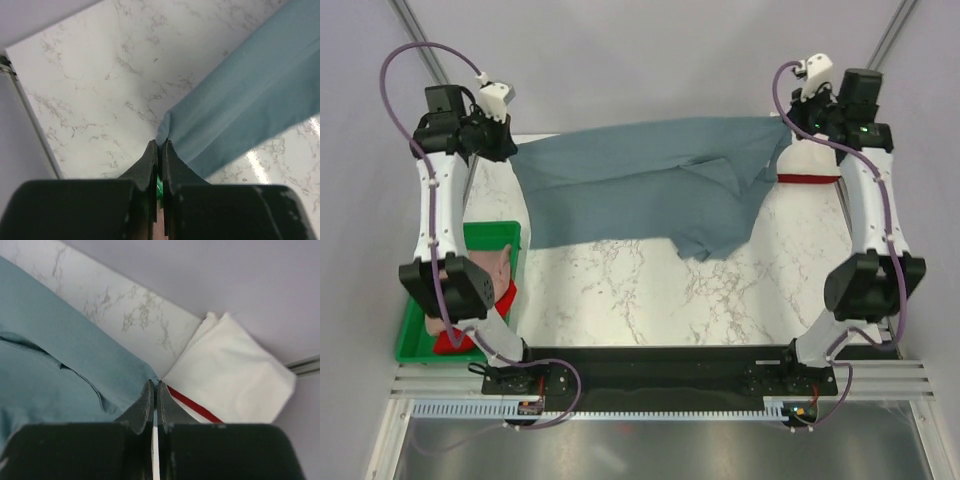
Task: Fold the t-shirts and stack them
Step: Fold the tshirt
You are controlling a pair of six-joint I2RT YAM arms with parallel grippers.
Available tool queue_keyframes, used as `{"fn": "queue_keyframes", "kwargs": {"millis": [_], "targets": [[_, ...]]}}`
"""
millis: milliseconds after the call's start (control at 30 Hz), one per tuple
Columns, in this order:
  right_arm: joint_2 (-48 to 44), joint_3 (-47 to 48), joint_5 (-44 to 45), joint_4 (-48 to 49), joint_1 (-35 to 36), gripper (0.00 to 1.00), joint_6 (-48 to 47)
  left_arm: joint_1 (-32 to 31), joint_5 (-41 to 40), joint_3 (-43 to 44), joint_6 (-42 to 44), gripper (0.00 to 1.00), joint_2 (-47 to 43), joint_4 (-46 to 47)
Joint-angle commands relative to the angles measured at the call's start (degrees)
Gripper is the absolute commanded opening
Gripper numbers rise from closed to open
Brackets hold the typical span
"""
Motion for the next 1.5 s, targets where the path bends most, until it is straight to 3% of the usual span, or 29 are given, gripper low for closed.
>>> {"fn": "queue_keyframes", "kwargs": {"millis": [0,167,467,667,767,967,1100,1267,1467], "targets": [[-9.68,-4.04,0.33,1.42,-2.48,0.00,0.35,1.14,1.25,-8.00,1.73,0.02,-11.30,4.56],[-23.46,-8.43,1.30,0.98,-4.59,0.00,0.00,1.32,0.90,-18.02,1.90,0.02,-24.57,7.75],[-47.02,-13.81,4.90,-3.94,-4.77,0.00,-4.04,1.49,-3.76,-22.96,2.08,0.02,-44.44,8.63],[-56.10,-9.43,7.27,-7.89,-4.77,0.00,-4.75,1.40,-7.01,-22.35,1.90,0.02,-54.28,8.71],[-56.46,-5.30,7.98,-9.57,-4.51,0.00,-4.66,1.40,-8.07,-20.95,2.25,0.02,-56.58,8.72],[-52.17,-1.59,8.86,-9.31,-4.06,0.00,-5.45,1.40,-9.83,-18.22,3.31,0.02,-53.87,8.71],[-49.26,-6.23,5.97,-7.73,-4.06,0.00,-6.95,1.41,-5.80,-20.93,4.97,0.02,-49.04,8.89],[-46.62,-20.55,-0.97,-3.69,-4.06,0.00,-8.62,1.05,5.80,-29.63,6.03,0.06,-41.39,9.07],[-40.92,-38.57,-1.68,5.36,-4.06,0.00,-6.86,-2.28,6.26,-41.23,7.88,0.06,-28.15,14.40]]}}
